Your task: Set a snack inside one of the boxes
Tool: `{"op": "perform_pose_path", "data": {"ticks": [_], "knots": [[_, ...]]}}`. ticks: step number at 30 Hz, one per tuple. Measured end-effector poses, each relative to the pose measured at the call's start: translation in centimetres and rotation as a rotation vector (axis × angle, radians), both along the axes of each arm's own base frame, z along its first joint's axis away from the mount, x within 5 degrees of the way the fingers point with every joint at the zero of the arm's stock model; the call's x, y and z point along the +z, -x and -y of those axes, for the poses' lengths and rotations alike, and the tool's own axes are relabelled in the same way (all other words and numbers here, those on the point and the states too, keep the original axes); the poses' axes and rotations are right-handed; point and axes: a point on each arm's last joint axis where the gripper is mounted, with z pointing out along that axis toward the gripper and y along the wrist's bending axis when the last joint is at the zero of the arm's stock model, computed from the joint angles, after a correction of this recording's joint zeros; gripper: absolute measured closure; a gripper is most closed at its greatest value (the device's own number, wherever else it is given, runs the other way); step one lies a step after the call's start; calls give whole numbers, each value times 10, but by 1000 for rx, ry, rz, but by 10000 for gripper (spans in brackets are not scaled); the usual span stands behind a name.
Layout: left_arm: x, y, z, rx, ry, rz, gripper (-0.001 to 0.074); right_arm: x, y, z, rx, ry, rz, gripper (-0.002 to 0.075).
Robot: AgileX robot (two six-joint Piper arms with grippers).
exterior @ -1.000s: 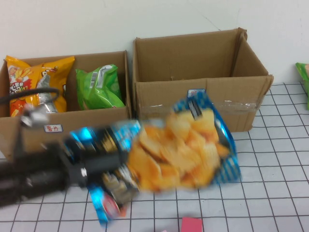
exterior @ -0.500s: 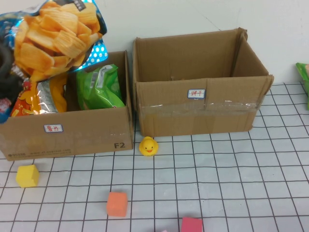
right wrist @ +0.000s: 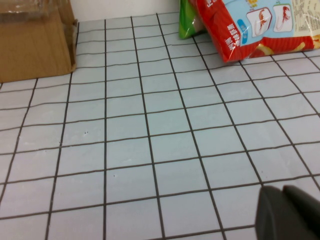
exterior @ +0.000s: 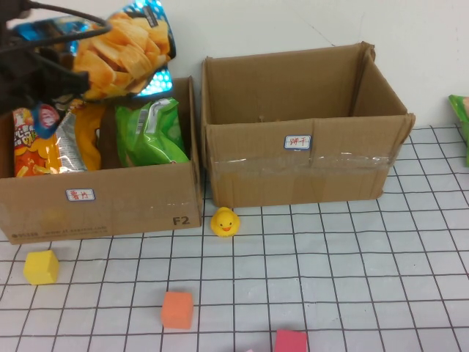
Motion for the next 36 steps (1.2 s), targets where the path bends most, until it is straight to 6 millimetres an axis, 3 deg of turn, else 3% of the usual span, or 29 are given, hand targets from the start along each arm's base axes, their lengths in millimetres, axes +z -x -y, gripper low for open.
{"op": "perform_pose_path", "data": {"ticks": [3, 8, 11, 14, 17, 20, 22, 26, 31, 36], "knots": [[-13, -17, 4, -33, 4, -26, 495, 0, 0, 0, 0, 0, 0, 727], [-24, -25, 7, -54, 10, -51, 247, 0, 0, 0, 0, 0, 0, 727], [-16, -21, 2, -6, -4, -33, 151, 0, 0, 0, 0, 0, 0, 727], [9, -8, -4, 45, -11, 27, 143, 0, 0, 0, 0, 0, 0, 727], [47, 21, -9, 78, -3, 123, 239, 0, 0, -1, 1, -21, 1, 727], [77, 65, -12, 81, 10, 216, 468, 0, 0, -1, 3, -41, 3, 727], [80, 95, -14, 81, 11, 242, 617, 0, 0, -2, 3, -45, 3, 727], [54, 141, -17, 81, 7, 208, 712, 0, 0, -2, 3, -47, 3, 727], [12, 191, -21, 81, 2, 164, 732, 0, 0, -2, 3, -49, 3, 727], [-20, 227, -23, 81, 2, 156, 735, 0, 0, -2, 4, -50, 3, 727]]}}
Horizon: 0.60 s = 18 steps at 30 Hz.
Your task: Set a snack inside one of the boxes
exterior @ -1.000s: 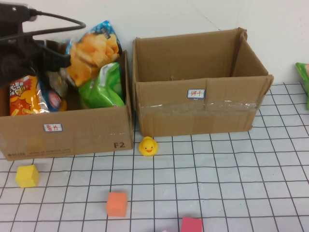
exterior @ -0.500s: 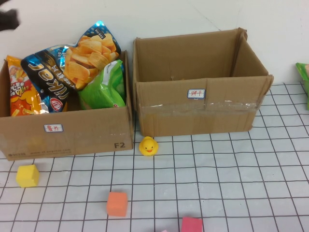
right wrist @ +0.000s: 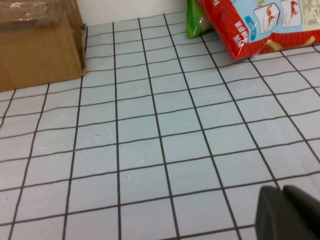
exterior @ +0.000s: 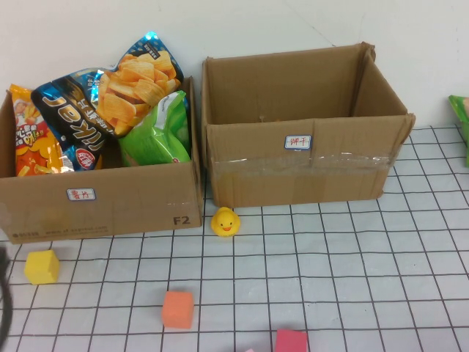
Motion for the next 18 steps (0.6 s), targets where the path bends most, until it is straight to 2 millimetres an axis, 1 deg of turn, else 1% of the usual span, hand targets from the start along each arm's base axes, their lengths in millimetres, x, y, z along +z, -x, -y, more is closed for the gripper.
{"op": "perform_pose_path", "data": {"ticks": [4, 7, 11, 13, 16, 18], "knots": [[-17, 23, 0, -14, 14, 22, 736, 0, 0, 0, 0, -1, 0, 727], [-34, 31, -1, -15, 16, 2, 736, 0, 0, 0, 0, -1, 0, 727], [-60, 35, -2, -3, 34, -69, 736, 0, 0, 0, 0, -1, 0, 727], [-68, 35, -5, 40, 47, -98, 736, 0, 0, 0, 0, -1, 0, 727], [-75, 36, -10, 95, 51, -124, 736, 0, 0, 0, 0, -2, 0, 727], [-76, 37, -11, 108, 52, -126, 736, 0, 0, 0, 0, -2, 0, 727]]}}
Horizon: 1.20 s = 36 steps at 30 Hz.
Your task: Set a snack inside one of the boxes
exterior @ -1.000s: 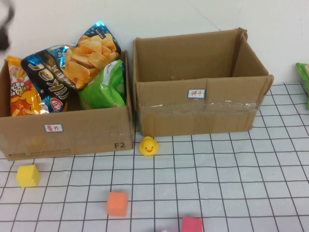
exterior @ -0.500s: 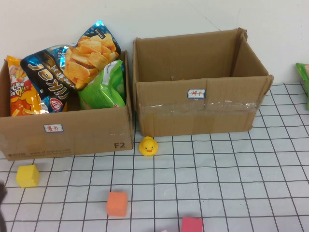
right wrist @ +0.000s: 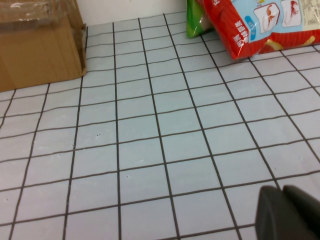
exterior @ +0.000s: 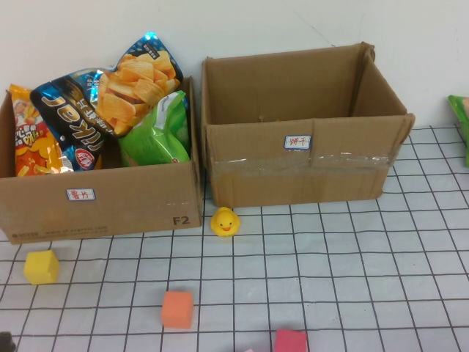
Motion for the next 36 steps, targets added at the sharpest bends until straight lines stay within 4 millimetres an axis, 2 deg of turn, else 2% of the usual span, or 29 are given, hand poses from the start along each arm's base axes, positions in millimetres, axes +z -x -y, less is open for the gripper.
{"op": "perform_pose_path", "data": {"ticks": [5, 11, 16, 23, 30, 36], "knots": [[-2, 12, 1, -15, 3, 57, 736, 0, 0, 0, 0, -2, 0, 727], [-11, 38, -2, -15, 15, 200, 736, 0, 0, 0, 0, -2, 0, 727], [-10, 48, -5, -3, -27, 291, 736, 0, 0, 0, 0, -2, 0, 727], [-9, 51, -5, -3, -24, 317, 737, 0, 0, 0, 0, -2, 0, 727], [-7, 52, 5, -108, -8, 335, 737, 0, 0, 0, 0, -2, 0, 727], [-9, 53, 8, -138, 70, 304, 737, 0, 0, 0, 0, -2, 0, 727]]}}
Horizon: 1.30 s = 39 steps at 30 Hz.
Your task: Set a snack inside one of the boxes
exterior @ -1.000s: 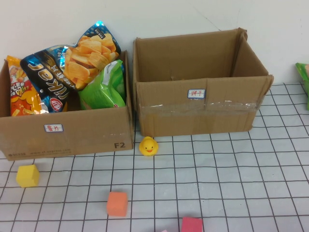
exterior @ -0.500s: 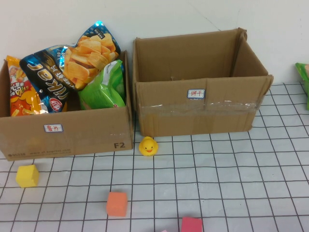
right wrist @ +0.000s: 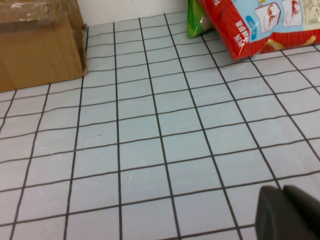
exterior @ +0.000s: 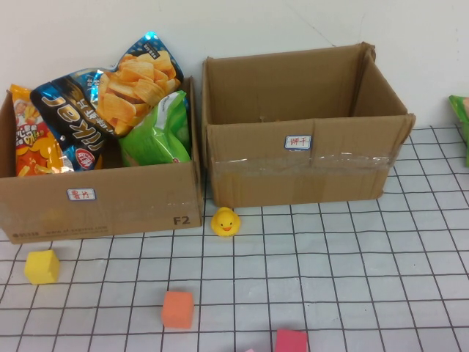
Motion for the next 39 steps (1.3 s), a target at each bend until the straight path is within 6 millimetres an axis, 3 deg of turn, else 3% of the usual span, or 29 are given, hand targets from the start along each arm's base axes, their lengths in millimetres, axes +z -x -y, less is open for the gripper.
{"op": "perform_pose_path", "data": {"ticks": [4, 7, 9, 17, 28, 39], "knots": [[-17, 0, 2, -7, 88, -207, 736, 0, 0, 0, -2, 0, 0, 727], [-37, 4, -4, 81, 116, -430, 736, 0, 0, 0, -2, 0, 0, 727], [-43, 5, -8, 134, 124, -487, 736, 0, 0, 0, -2, 0, 0, 727], [-57, 4, -14, 208, -37, -409, 736, 0, 0, 0, -2, -2, 0, 727], [-57, 3, -14, 196, -173, -379, 736, 0, 0, 0, -2, -2, 0, 727], [-57, 3, -14, 193, -190, -378, 736, 0, 0, 0, -2, -2, 0, 727]]}}
